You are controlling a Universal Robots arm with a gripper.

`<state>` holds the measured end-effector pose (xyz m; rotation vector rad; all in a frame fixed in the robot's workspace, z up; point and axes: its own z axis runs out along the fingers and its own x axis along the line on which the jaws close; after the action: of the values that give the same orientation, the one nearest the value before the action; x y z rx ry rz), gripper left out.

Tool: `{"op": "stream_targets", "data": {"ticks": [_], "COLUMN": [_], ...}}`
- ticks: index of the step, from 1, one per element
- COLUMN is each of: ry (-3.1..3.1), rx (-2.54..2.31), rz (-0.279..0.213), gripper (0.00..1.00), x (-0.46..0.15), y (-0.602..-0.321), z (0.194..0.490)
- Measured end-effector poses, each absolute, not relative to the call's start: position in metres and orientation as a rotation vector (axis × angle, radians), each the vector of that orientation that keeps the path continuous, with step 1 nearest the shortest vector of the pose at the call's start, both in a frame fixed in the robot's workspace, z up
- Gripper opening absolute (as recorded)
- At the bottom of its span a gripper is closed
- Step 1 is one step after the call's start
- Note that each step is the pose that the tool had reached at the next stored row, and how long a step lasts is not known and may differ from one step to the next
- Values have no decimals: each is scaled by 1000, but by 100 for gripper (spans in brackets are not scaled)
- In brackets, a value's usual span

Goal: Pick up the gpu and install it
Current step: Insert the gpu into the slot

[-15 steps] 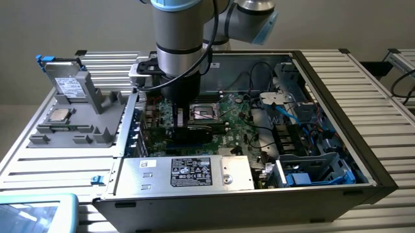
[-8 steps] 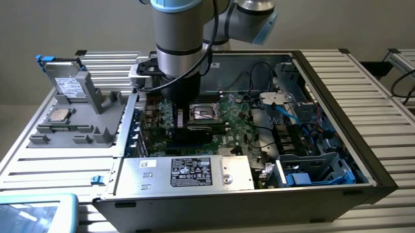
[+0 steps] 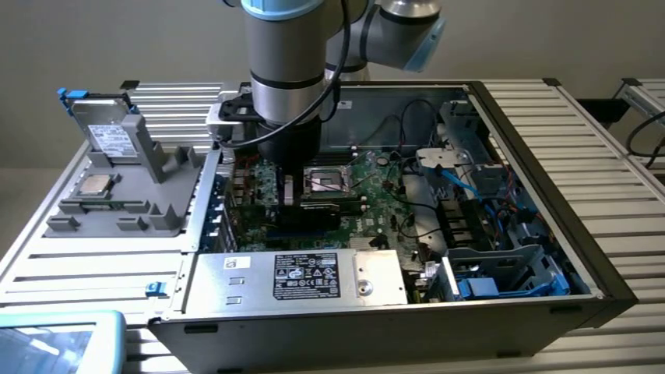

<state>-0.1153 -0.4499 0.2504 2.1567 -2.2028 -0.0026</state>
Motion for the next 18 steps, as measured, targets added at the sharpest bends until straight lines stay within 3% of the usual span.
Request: {"op": "stream_targets", "data": {"ticks": [18], "ry": [-2197], "rx": [2158], "rz": [-9], "gripper": [27], "x": [-115], "y": [-454], "z": [250]}}
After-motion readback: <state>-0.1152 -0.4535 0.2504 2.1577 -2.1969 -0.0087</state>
